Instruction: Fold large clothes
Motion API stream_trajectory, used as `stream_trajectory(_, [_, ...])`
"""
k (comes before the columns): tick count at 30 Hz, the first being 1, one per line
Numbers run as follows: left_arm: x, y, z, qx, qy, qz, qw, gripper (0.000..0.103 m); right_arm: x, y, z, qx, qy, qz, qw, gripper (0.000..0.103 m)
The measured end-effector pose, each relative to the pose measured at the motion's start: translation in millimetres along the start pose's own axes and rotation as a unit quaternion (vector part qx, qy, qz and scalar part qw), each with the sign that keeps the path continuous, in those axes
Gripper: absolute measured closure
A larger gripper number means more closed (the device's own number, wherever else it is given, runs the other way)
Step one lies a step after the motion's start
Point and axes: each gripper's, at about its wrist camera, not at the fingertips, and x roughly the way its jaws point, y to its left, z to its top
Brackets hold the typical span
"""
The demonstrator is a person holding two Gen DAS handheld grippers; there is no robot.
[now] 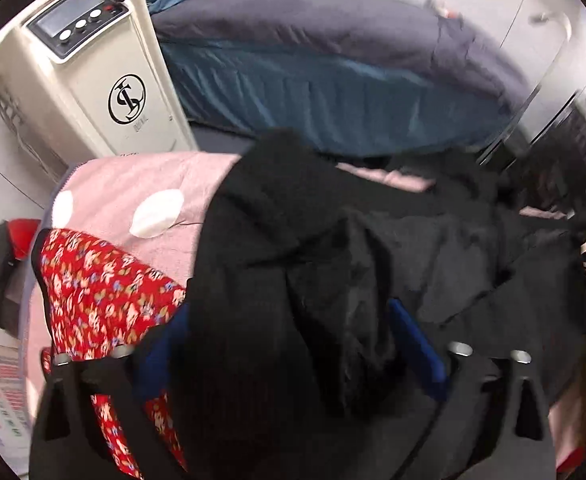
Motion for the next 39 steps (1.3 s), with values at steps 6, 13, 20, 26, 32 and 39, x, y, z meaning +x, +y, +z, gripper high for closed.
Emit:
stream_trajectory(6, [19.9,21.7,17.2,-0.061,0.026,-0.005,0.9978,0.091,18.8,-19.8,8.2,0.028,0.023,-0.045,0.998,0.102])
stream_trajectory(13, [37.4,59.2,34.2,-0.222,0.034,-0.005,0.9744,0.045,39.8,-89.7,15.7,0.175,0.057,-0.099,0.978,0.103])
stream_trajectory(20, [-14.2,40.8,37.4,-0.222,-0.064,-0.004,0.9729,0.014,1.3,-88.3,1.4,0.209,0.011,-0.018,0.978,0.095])
stream_trajectory(26, [-55.5,-49.0,-9.7,-0.037,-0.103,-0.026,0.9937,0.013,-46.8,16.3,-38.6,0.057,-0.060,0.026,0.996,0.041])
stream_trajectory(32, [-13.3,-136.4,-105.4,0.132,-0.014,-0.038,0.9904,0.012,-65.3,118.2,-107.0,-0.112,-0.076,0.102,0.986,0.041])
stream_trajectory(39, [40.7,-151.8,-59.6,0.095,-0.015,0.012,0.9953,0.008,-27.1,119.7,-83.2,-0.105,-0.038,0.086,0.990,0.041])
